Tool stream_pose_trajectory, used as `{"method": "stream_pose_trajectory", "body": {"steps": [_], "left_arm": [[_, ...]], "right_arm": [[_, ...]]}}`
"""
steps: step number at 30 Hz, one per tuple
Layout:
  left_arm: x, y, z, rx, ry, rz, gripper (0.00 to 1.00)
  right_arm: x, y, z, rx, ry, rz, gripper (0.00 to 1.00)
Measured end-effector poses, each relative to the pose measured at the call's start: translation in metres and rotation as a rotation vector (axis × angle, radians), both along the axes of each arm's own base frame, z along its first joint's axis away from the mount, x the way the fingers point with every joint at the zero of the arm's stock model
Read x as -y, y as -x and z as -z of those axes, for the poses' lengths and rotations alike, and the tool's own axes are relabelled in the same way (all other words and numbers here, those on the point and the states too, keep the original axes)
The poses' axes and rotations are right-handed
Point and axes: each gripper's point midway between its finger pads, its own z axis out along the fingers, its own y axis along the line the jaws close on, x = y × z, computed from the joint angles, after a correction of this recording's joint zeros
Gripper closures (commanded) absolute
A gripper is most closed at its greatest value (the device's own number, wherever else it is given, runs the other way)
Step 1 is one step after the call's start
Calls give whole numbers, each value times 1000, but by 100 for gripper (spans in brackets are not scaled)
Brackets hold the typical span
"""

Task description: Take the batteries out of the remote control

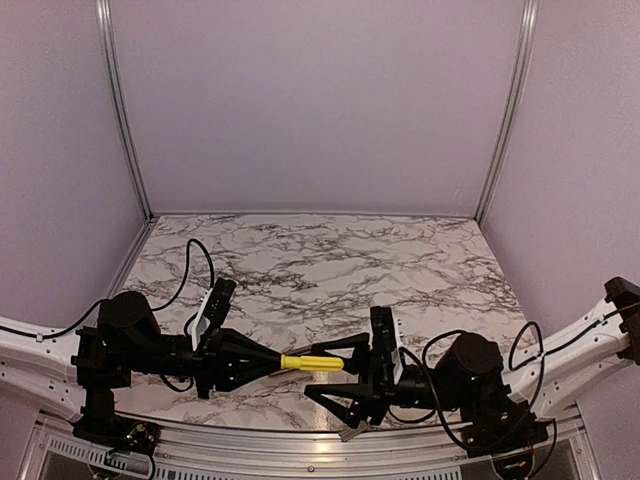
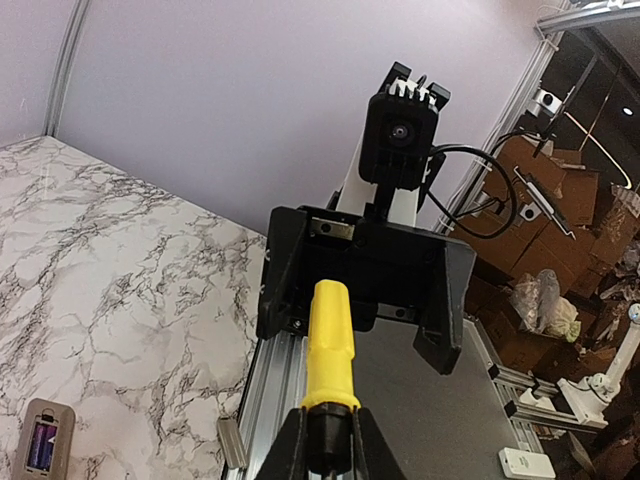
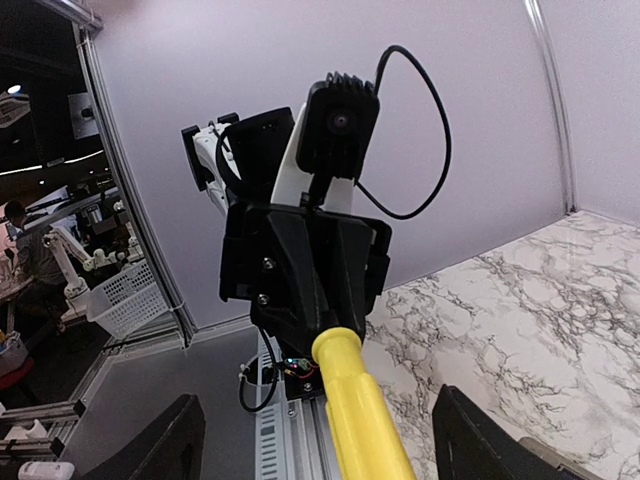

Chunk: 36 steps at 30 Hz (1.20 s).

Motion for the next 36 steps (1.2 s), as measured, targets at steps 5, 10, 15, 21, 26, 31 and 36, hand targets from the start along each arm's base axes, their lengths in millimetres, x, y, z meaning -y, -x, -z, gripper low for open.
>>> {"method": "stream_pose_trajectory", "body": {"steps": [5, 10, 15, 21, 26, 31, 36], "left_arm": [[0, 2, 0, -8, -1, 14, 100], [2, 4, 4, -22, -9, 26, 100], [3, 5, 5, -25, -13, 33, 100], [3, 5, 5, -25, -13, 34, 100], [4, 5, 7, -26, -17, 38, 100], [5, 6, 9, -28, -25, 43, 100], [5, 6, 11, -30, -29, 42, 100]], "right_arm": [[-12, -4, -2, 5, 22, 20, 33], [-22, -6, 4, 6, 58, 30, 43], [-28, -7, 6, 12, 79, 30, 54], [-29, -7, 9, 13, 94, 30, 58], [-30, -7, 9, 13, 94, 30, 59], [-30, -7, 9, 14, 95, 30, 60], [-30, -6, 9, 14, 95, 30, 63]]}}
